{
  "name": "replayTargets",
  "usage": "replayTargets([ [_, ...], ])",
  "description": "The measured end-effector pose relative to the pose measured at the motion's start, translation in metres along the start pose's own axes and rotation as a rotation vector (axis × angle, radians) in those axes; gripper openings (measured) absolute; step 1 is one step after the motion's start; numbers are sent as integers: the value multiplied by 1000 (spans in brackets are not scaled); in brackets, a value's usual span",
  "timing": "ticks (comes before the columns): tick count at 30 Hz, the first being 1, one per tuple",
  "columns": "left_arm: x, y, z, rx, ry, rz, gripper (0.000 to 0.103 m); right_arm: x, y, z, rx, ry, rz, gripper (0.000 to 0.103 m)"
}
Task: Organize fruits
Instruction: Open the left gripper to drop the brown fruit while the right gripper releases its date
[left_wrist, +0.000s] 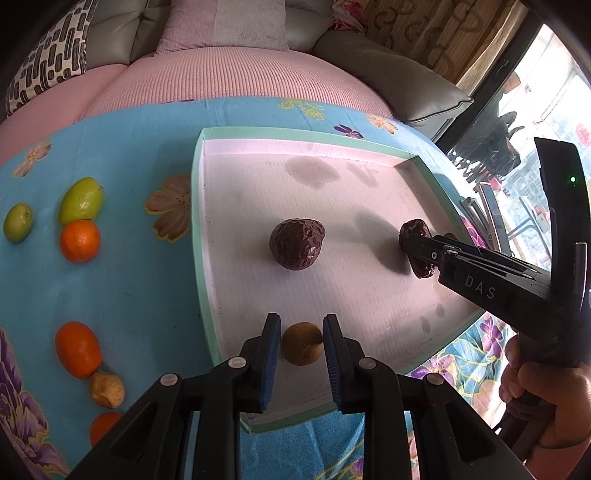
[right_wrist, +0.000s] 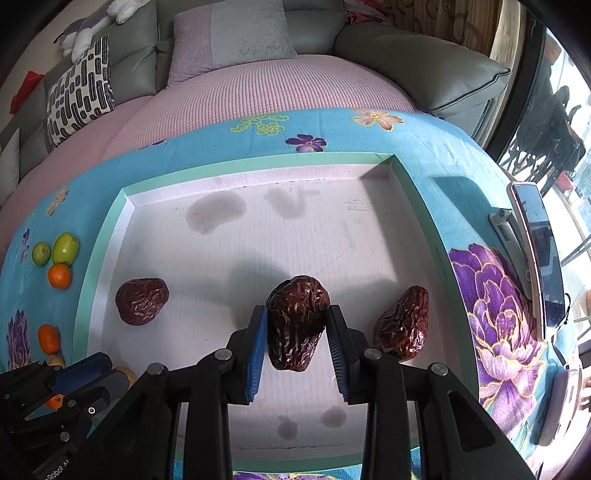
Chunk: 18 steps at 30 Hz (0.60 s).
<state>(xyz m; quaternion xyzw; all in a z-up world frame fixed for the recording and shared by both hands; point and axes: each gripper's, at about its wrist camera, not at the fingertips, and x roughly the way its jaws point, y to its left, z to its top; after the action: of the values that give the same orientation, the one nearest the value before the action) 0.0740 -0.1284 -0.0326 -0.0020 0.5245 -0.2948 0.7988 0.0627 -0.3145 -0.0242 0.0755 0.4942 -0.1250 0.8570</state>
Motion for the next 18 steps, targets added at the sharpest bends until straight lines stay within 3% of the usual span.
replayTargets([
  [9, 0, -3, 1, 15, 1, 1, 27, 1, 0, 1, 4, 2, 3, 35],
  [14, -9, -6, 2, 28, -21, -2, 29, 0, -1, 0, 9, -2, 0, 42],
  [18, -18, -6, 5, 26, -46, -7, 42, -5, 0, 2, 8, -22, 5, 42],
])
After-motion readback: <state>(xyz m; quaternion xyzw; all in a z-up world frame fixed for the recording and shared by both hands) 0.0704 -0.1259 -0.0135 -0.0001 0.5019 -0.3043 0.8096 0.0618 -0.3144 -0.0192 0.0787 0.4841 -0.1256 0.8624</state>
